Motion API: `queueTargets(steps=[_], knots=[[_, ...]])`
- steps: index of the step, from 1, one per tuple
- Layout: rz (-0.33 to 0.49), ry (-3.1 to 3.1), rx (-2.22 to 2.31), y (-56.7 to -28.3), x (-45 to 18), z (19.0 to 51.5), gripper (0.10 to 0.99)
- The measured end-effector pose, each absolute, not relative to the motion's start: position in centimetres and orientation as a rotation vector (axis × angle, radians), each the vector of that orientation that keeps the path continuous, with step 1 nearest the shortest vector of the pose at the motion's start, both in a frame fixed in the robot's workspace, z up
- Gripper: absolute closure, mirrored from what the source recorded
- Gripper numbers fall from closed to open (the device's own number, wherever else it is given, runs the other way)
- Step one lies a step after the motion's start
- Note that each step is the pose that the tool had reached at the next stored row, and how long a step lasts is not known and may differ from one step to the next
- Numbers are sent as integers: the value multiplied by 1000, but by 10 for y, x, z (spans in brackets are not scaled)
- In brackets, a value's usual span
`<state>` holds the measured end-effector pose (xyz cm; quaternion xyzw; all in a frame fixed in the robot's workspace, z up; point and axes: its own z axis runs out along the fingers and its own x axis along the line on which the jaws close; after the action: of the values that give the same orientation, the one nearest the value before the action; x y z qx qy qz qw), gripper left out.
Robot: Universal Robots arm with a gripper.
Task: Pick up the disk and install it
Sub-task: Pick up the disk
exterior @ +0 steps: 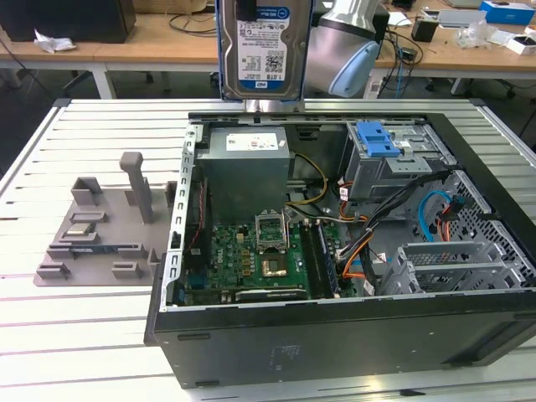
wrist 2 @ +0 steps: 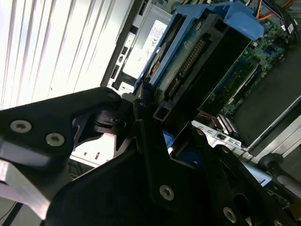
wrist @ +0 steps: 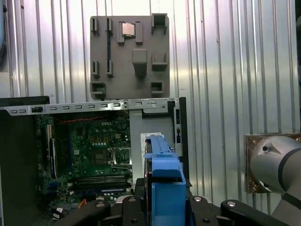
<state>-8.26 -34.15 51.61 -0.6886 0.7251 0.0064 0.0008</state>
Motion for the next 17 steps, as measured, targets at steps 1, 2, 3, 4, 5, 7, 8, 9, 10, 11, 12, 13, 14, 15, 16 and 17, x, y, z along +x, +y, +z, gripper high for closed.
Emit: queueTargets(steps=[1, 2, 3, 4, 5, 7, 8, 9, 10, 11, 12, 13, 14, 15, 16, 17], knots=[[20, 2277, -2162, -346, -83, 516, 722], [20, 2277, -2162, -349, -83, 516, 722], [20, 2277, -2162, -352, -83, 516, 722], [20, 2277, -2162, -358, -83, 516, 722], [20, 2277, -2162, -363, -83, 516, 722], [20, 2277, -2162, -368, -83, 516, 722], [20, 2277, -2162, -370, -83, 516, 722], [20, 2277, -2162, -372, -83, 516, 722], [20, 2277, -2162, -374, -83, 516, 722], [20, 2277, -2162, -378, -83, 516, 722], [20, 2277, -2162, -380, -83, 516, 722], [20, 2277, -2162, -382, -83, 516, 722], [20, 2277, -2162, -384, -83, 516, 722], [20, 2277, -2162, -386, -83, 516, 722], [20, 2277, -2162, -390, -83, 516, 722], [20, 2277, -2162, -392, -83, 516, 722]])
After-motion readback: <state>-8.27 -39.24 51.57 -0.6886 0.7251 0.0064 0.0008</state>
